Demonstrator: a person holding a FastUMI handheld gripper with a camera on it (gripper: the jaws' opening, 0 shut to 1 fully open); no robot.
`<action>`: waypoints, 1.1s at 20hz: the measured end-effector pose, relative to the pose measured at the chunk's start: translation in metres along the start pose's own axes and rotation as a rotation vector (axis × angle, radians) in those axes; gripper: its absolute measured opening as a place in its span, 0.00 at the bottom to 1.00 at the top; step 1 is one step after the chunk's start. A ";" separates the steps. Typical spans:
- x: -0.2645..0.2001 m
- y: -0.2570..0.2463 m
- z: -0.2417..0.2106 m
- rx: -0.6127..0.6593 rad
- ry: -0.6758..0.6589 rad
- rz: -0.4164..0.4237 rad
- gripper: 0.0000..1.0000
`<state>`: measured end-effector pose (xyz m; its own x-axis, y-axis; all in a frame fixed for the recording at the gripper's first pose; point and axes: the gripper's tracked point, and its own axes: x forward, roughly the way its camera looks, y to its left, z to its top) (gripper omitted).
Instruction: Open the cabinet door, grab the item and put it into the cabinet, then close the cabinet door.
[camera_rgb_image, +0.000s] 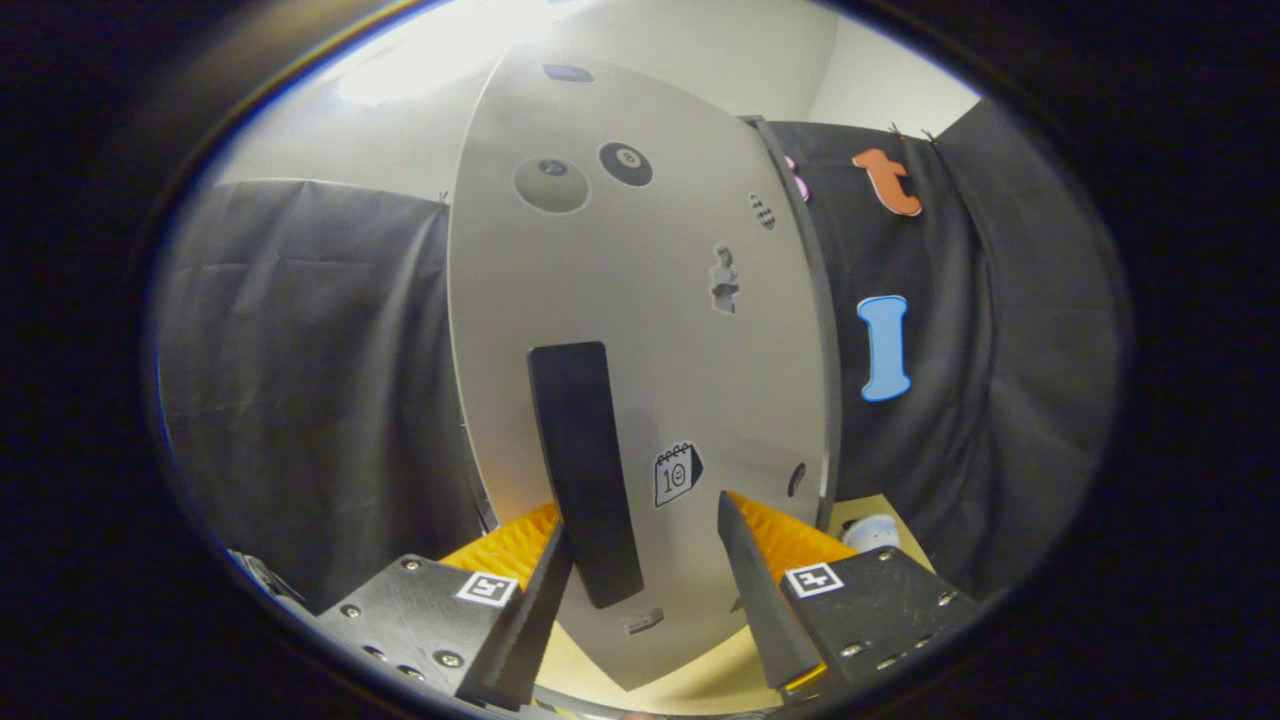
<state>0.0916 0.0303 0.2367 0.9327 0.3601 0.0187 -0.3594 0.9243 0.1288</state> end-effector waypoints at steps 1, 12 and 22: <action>0.006 0.005 0.000 -0.010 -0.003 0.009 0.82; 0.096 0.058 -0.005 -0.024 -0.016 0.020 0.91; 0.169 0.072 0.001 -0.038 -0.059 -0.059 0.94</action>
<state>0.2233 0.1575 0.2498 0.9519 0.2980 0.0709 -0.3038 0.9481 0.0934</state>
